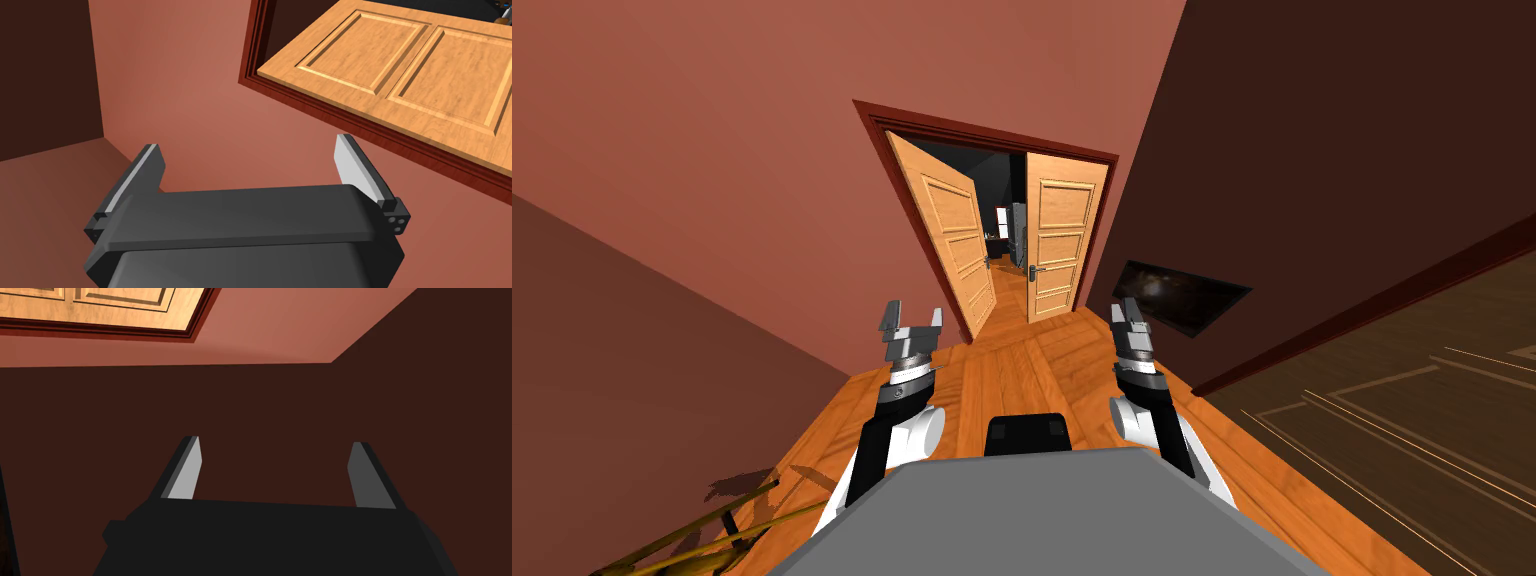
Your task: Push the door open
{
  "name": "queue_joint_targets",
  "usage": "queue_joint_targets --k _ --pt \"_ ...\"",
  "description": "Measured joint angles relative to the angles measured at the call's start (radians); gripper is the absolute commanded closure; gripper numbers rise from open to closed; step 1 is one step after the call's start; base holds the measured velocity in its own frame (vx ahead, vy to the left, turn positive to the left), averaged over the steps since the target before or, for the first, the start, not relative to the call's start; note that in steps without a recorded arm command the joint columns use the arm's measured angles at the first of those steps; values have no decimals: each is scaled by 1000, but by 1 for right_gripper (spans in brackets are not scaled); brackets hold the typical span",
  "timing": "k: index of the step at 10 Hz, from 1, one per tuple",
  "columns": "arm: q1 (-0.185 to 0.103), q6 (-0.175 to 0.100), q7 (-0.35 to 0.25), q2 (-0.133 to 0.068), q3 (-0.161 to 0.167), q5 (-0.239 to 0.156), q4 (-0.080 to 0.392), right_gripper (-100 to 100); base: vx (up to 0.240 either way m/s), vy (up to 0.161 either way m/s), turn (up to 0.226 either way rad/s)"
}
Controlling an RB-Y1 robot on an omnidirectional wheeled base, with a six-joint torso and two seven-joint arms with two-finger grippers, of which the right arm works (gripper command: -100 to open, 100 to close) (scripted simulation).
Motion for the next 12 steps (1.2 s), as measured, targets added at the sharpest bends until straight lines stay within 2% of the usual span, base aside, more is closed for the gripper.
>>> queue_joint_targets --k 2,3,5,6,8,12 --pt "-16 3 -9 -12 16 -4 26 -100 188 -54 -64" --pt "-37 11 -11 -14 32 -2 45 -100 224 -42 -69" --pt "-60 18 -24 -28 59 -7 82 -100 207 -8 -79" --pt "-77 28 -28 -33 68 -9 97 -100 106 -13 -38" --pt "-96 22 -40 -44 86 -14 139 -100 131 -18 -82" --pt "-151 39 -61 -61 136 -21 213 -100 119 -18 -72"
